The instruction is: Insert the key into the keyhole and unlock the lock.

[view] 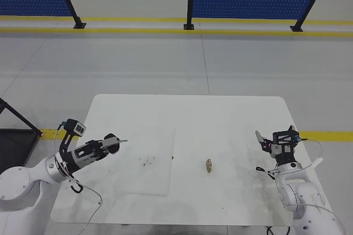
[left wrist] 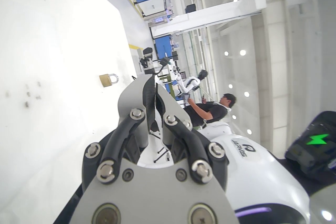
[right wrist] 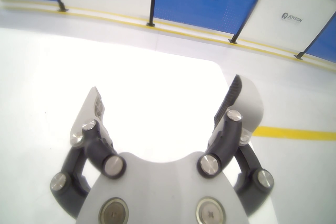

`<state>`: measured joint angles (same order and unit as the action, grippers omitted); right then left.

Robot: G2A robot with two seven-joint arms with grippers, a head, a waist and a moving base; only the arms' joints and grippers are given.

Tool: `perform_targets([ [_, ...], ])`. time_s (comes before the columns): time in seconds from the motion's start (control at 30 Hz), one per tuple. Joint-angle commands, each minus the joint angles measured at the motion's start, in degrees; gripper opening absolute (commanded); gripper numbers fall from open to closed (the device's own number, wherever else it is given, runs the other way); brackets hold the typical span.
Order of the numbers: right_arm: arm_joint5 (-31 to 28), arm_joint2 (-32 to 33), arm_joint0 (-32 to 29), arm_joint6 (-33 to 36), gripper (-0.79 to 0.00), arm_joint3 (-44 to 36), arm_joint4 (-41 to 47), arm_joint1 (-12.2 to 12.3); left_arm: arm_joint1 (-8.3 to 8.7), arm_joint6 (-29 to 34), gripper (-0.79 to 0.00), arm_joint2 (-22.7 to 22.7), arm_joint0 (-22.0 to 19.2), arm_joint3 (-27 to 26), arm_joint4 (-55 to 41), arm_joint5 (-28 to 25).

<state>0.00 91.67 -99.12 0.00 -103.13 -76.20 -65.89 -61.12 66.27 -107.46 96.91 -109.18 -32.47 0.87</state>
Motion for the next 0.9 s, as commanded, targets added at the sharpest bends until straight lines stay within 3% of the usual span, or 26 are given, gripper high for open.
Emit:
perform_targets([
  [0.0,0.0,0.0,0.0,0.0,0.0,0.0,0.0,0.0,0.02,1.32,-0.785,-0.38,-0.28,0.5,-3.19,-0.2],
  [0.47,0.0,0.0,0.0,0.0,0.0,0.0,0.0,0.0,0.02,1.32,-0.785,-0.38,-0.28,0.5,-3.19,-0.2],
  [0.6,-5.06,-2.16,-1.05,-1.54,0.0,-4.51,-19.18,0.93,0.02,1.32,-0.785,-0.38,-0.28,0.5,-3.19,-0.2],
  [0.7,-8.08,-3.18,-1.03,0.34,0.0,-8.37,-20.89,1.01,0.02,1.32,-0.785,-0.38,-0.28,0.5,-3.19,-0.2],
  [0.87,-16.36,-6.62,1.66,9.73,0.0,-13.43,-19.38,0.98,0.02,1.32,-0.785,-0.38,-0.28,0.5,-3.19,-0.2],
])
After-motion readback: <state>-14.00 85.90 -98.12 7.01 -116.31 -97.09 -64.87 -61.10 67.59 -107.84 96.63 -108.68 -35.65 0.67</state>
